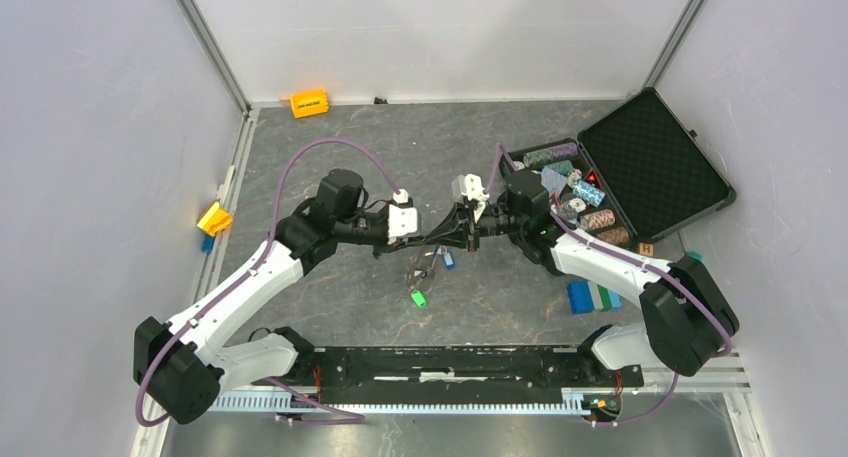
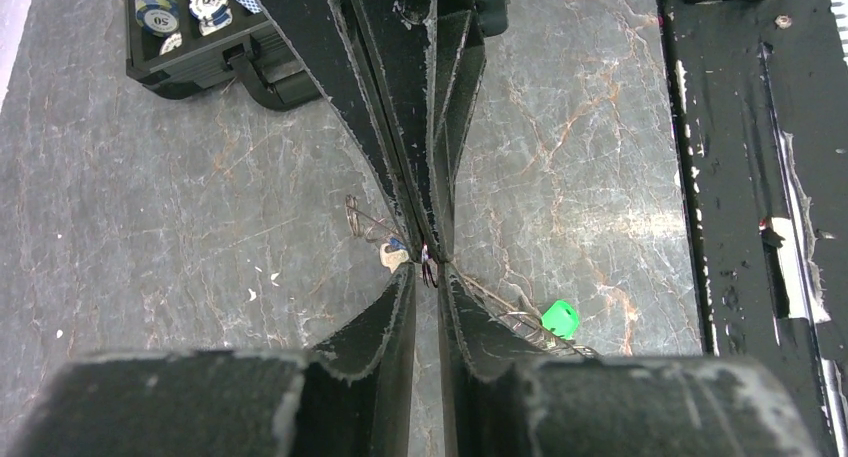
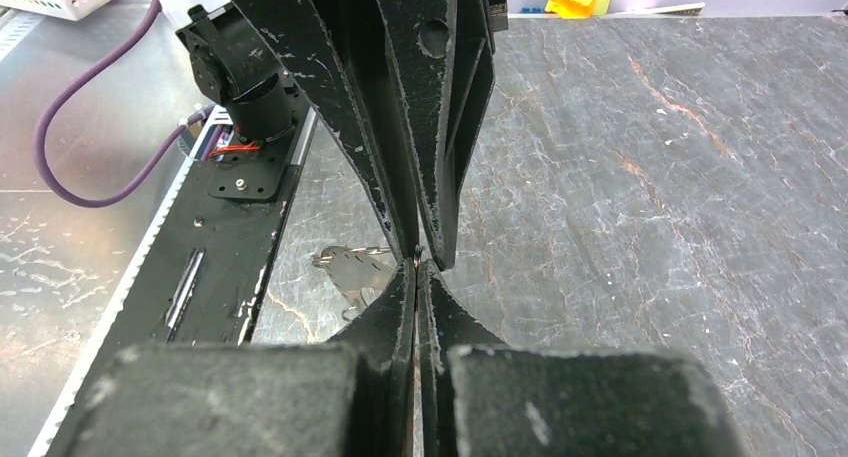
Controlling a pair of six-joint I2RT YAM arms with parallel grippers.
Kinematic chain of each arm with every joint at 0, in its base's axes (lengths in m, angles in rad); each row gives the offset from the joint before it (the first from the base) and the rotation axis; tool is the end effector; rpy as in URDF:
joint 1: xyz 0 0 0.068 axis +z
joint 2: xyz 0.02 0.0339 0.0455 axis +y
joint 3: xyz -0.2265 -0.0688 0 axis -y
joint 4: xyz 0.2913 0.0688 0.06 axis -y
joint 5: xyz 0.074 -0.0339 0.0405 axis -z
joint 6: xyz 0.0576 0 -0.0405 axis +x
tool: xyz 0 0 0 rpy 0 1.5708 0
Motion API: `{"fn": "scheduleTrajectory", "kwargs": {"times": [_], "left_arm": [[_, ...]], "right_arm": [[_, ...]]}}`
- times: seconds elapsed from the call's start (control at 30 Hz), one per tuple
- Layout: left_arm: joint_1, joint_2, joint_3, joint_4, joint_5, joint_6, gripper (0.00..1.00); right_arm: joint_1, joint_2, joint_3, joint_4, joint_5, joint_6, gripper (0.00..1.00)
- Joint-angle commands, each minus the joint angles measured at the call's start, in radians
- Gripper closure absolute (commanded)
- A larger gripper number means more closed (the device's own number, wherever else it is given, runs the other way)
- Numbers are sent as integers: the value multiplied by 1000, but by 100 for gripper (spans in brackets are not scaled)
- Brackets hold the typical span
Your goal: Put the keys on the keyring
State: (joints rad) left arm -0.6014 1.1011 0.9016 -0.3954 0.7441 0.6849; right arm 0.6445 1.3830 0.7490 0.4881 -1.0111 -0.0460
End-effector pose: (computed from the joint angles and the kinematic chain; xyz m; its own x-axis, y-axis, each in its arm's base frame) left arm 0.2346 -0.2083 0.2513 0.1980 0.4285 -0.8816 0.9729 0.0234 0.2299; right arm 0.2516 0.2502 0.1966 -0.0706 -0.0836 -0.9940 -0.9935 -0.0832 0.0776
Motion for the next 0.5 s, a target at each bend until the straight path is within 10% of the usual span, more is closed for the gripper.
{"fn": "scheduleTrajectory", "kwargs": {"times": [0.0,0.47], "left_arm": [[2,5,-4,31,24,50,81],[2,-33,39,12,40,-25,98]], "right_arm": [[-2,-8,24,40,-14,10,100],[-13,-16,33,-49,41,-74,100]]}}
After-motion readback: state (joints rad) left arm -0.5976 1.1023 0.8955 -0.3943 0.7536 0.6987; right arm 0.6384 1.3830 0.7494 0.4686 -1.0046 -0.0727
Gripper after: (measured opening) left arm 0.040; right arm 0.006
